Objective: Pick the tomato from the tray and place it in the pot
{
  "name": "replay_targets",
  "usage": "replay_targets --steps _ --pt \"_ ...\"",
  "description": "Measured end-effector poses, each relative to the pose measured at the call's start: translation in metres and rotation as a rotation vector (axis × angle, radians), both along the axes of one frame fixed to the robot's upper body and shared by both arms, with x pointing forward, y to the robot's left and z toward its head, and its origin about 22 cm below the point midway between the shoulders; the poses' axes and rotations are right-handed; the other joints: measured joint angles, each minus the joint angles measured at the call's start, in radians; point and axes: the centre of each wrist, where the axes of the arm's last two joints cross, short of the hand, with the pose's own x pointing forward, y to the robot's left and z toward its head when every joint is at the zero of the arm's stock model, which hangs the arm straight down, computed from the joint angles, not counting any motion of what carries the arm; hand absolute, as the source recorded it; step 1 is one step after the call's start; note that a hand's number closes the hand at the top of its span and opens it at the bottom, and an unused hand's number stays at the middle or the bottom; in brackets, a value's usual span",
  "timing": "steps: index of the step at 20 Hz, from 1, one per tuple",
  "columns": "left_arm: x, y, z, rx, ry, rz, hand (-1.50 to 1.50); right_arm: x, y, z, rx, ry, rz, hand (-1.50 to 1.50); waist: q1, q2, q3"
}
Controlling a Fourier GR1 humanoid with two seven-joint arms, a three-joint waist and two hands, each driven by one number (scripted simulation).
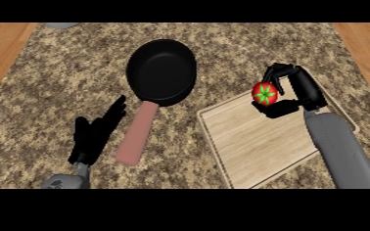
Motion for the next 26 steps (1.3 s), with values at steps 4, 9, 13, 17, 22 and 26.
replay_targets --steps 4,9,13,17,22,26 --pt "0.0 0.006 -0.001 0.001 0.004 -0.005 0.0 0.006 0.022 0.04 -0.066 -0.066 -0.01 1.5 0.001 0.0 0.0" --pt "0.006 0.009 0.005 0.002 -0.006 -0.006 0.0 0.013 0.059 0.092 -0.149 -0.097 -0.024 1.5 0.004 0.001 0.0" --pt "0.004 0.004 0.004 0.001 -0.007 -0.009 0.0 0.02 0.094 0.126 -0.212 -0.104 -0.029 1.5 0.01 0.002 0.0" --pt "0.008 0.0 0.006 0.001 -0.008 -0.01 0.0 0.03 0.134 0.15 -0.29 -0.092 -0.016 1.5 0.016 0.004 0.0" --pt "0.006 -0.007 0.004 0.01 -0.01 -0.023 0.0 0.046 0.178 0.163 -0.405 -0.064 -0.001 1.5 0.025 0.007 0.0" --pt "0.011 -0.007 0.006 0.007 -0.009 -0.032 0.0 0.056 0.21 0.165 -0.491 -0.058 0.011 1.5 0.03 0.009 0.0"
